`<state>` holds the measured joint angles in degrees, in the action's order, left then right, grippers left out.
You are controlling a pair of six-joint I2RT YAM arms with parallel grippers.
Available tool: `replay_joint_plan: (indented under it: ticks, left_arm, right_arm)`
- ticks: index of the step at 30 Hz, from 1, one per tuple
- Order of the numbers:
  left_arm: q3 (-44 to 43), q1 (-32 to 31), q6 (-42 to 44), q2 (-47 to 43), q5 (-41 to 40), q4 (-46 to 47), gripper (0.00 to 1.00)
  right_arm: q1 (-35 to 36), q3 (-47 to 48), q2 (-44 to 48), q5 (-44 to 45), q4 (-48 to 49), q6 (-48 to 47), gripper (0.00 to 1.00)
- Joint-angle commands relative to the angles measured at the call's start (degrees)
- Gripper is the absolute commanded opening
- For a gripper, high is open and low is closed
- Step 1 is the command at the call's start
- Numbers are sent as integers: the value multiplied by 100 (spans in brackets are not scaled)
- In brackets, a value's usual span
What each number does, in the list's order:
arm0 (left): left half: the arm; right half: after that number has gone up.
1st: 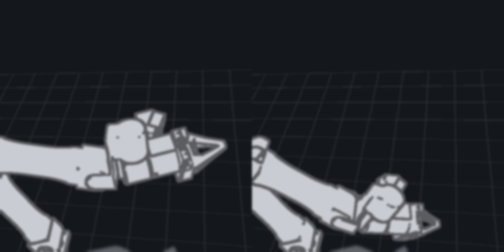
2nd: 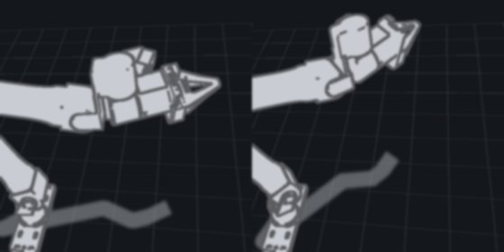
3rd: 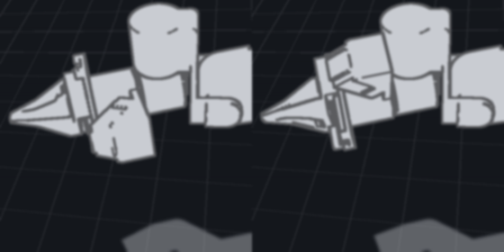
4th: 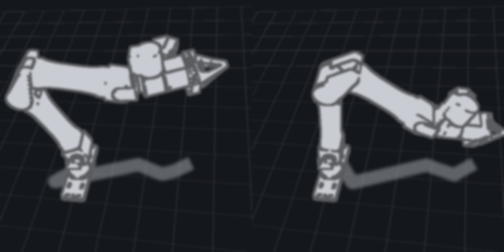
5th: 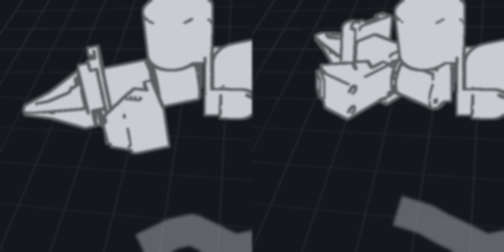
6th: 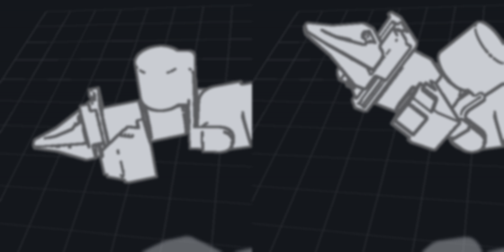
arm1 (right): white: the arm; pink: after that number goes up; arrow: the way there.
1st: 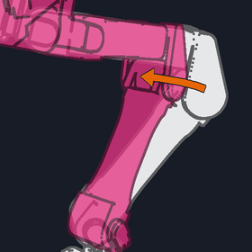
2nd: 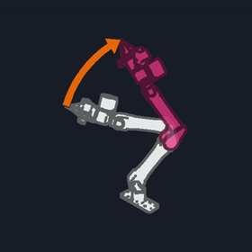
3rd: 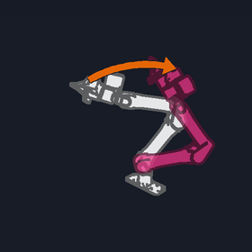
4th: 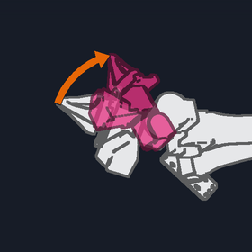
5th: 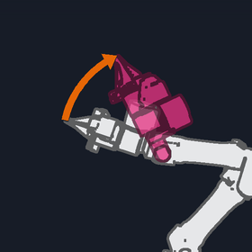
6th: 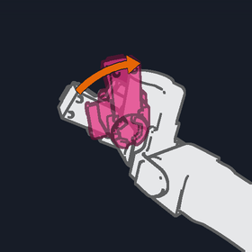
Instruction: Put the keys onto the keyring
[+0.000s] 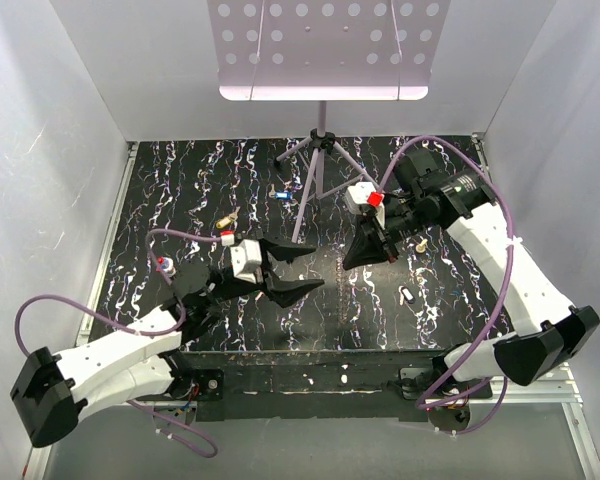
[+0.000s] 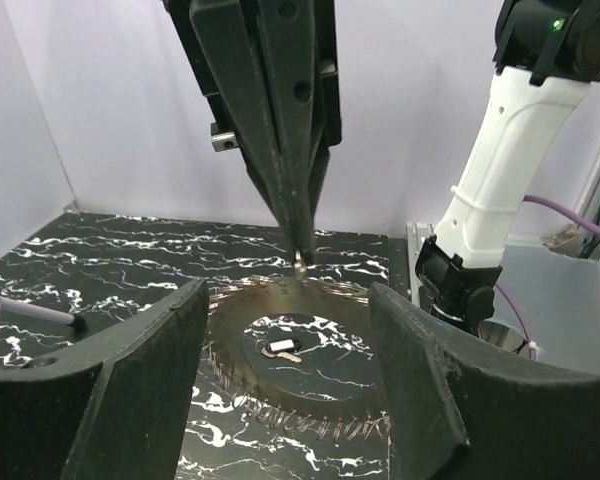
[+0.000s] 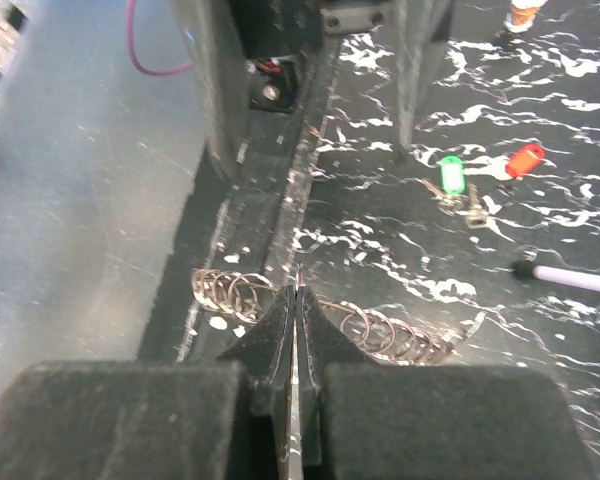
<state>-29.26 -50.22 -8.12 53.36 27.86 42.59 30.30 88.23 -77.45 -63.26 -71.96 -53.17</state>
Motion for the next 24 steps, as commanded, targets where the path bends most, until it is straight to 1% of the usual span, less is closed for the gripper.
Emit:
replay_joint_plan:
  ticks: [1, 3, 4, 7, 9, 10, 11, 13, 16, 18, 21, 24]
  left_arm:
    - [25, 3, 565, -546, -342, -1032, 66]
    - [-45, 3, 636, -599, -386, -1217, 98]
    - [-106, 3, 619, -573, -421, -1314, 98]
    - [-282, 3, 531, -398, -465, -1402, 98]
    - [-379, 3, 513, -301, -518, -1446, 98]
    - [-414, 3, 531, -257, -562, -1455, 98]
    - [-414, 3, 566, -239, -571, -1438, 98]
    - [-353, 3, 583, -212, -553, -1210, 98]
    - [-212, 3, 697, -125, -325, -850, 98]
    - [-212, 3, 776, -63, -115, -831, 93]
    - [-308, 3, 794, 69, 228, -910, 77]
    - [-423, 3, 786, 200, 492, -1007, 69]
  right_arm:
    - [28, 722, -121, 673, -1161, -939, 1]
    - [37, 871, -78, 1095, -1250, -1186, 1]
    - [54, 898, -51, 1227, -1215, -1257, 1]
    - [273, 557, 176, 1720, -716, -1310, 1]
    - [493, -30, 545, 2045, -49, -1258, 1]
    - [590, -303, 721, 2185, 494, -1171, 1]
    - [712, -567, 905, 2283, 812, -1117, 1]
    - [924, -954, 1257, 2493, 1428, -994, 1]
    - [1144, -1394, 1600, 2696, 2105, -784, 1]
    - [1214, -1632, 1759, 2819, 2475, -651, 1]
    - [1276, -1922, 1944, 2951, 2827, -642, 1]
    - [1294, -2055, 1979, 3004, 2960, -607, 1]
